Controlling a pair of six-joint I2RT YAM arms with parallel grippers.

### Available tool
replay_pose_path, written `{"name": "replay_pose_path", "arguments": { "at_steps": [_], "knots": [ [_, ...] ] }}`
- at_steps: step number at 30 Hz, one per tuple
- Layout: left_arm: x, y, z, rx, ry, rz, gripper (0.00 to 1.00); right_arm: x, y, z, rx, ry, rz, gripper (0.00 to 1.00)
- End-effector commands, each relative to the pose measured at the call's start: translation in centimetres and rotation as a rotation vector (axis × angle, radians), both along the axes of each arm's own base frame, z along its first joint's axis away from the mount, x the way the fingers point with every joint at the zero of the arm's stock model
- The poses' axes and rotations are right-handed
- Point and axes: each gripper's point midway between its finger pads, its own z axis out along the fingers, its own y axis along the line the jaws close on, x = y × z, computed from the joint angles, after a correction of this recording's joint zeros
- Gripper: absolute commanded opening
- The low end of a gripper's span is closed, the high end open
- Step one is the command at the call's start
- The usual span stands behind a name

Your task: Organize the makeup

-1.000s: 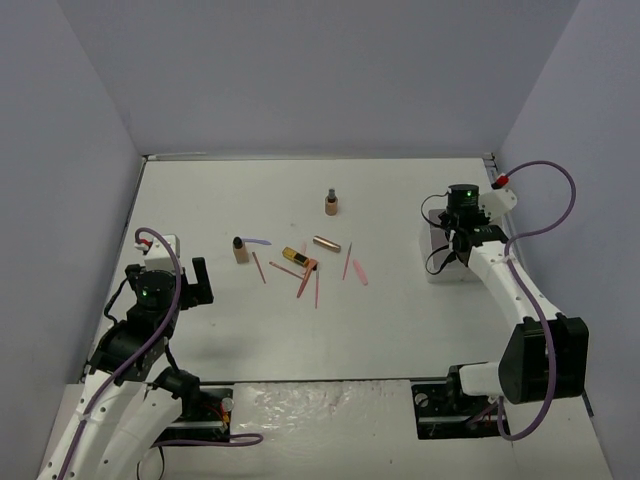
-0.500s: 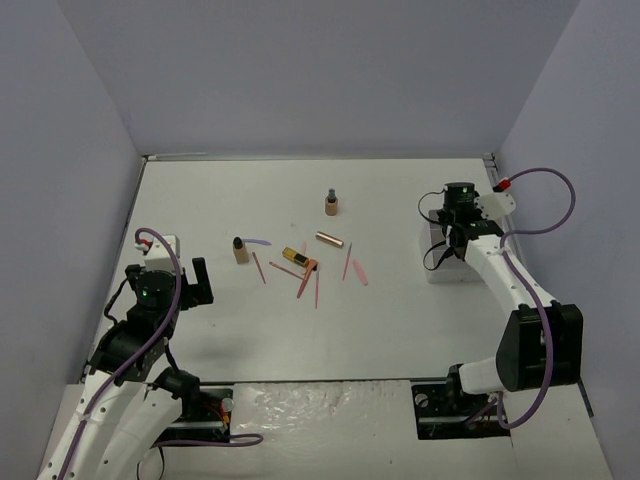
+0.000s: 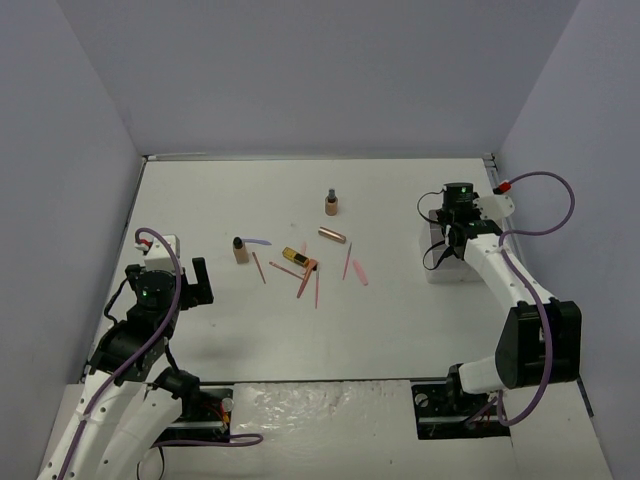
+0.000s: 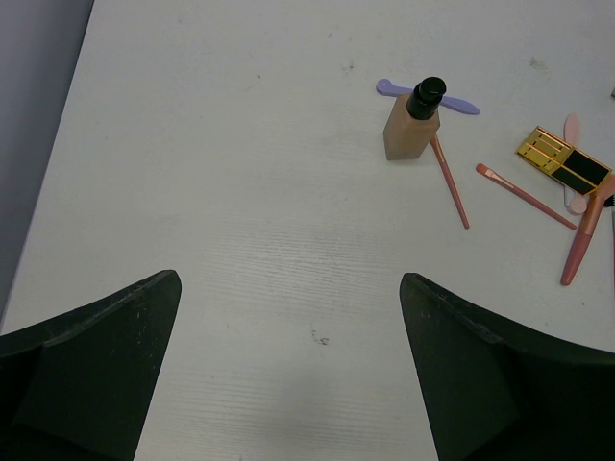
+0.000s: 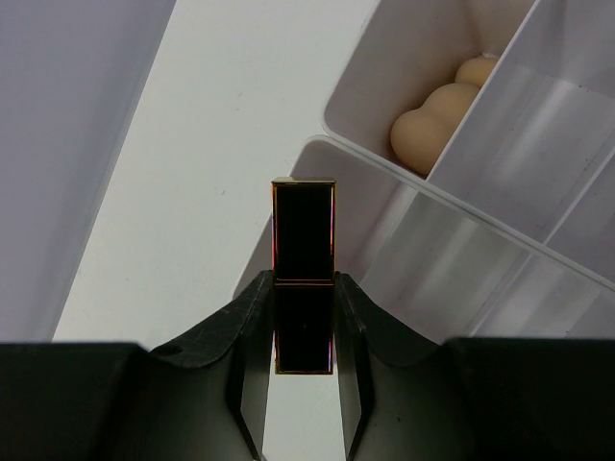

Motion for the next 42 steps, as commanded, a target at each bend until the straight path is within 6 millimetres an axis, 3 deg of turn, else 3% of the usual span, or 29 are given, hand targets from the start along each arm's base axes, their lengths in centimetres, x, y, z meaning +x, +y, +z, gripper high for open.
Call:
{"name": "replay_pose_path", "arguments": {
  "at_steps": [1,17,23,26,29,34,37,42],
  "knots": [
    [1.1,-0.1,2.1,-0.024,-0.072,0.013,0.97,1.5,-0.5,1.7,0.015,-0.078,-0.047,0.15],
    [1.1,-0.1,2.2,-0.025,-0.075,0.013,0.97,1.5,-0.2,2.5,0.008,-0.087,-0.018,0.42],
    [1.1,-0.1,2.2,-0.025,-0.073,0.011,0.97,2.1,0.8,4.8,-0.082,-0.088,0.126,0.45],
    [1.2,-0.2,2.1,-0.024,-0.071,0.009,0.97,3.3,3.8,6.5,-0.220,-0.079,0.394,0.46],
    [1.2,-0.2,2.1,-0.023,-0.069,0.009,0.97,4.0,9.7,7.9,-0.415,-0.093,0.779,0.51],
    [1.3,-0.3,1.9,-0.021,-0.061,0.008,0.97,3.9,17.7,6.8,-0.588,-0.122,1.243,0.60],
    [1.3,-0.2,1.9,-0.022,-0.060,0.010,0.97,4.5,20.5,4.3,-0.619,-0.114,1.420,0.64],
    [1.3,-0.3,2.0,-0.025,-0.067,0.007,0.97,6.0,23.3,3.1,-0.677,-0.149,1.580,0.70]
  ]
}}
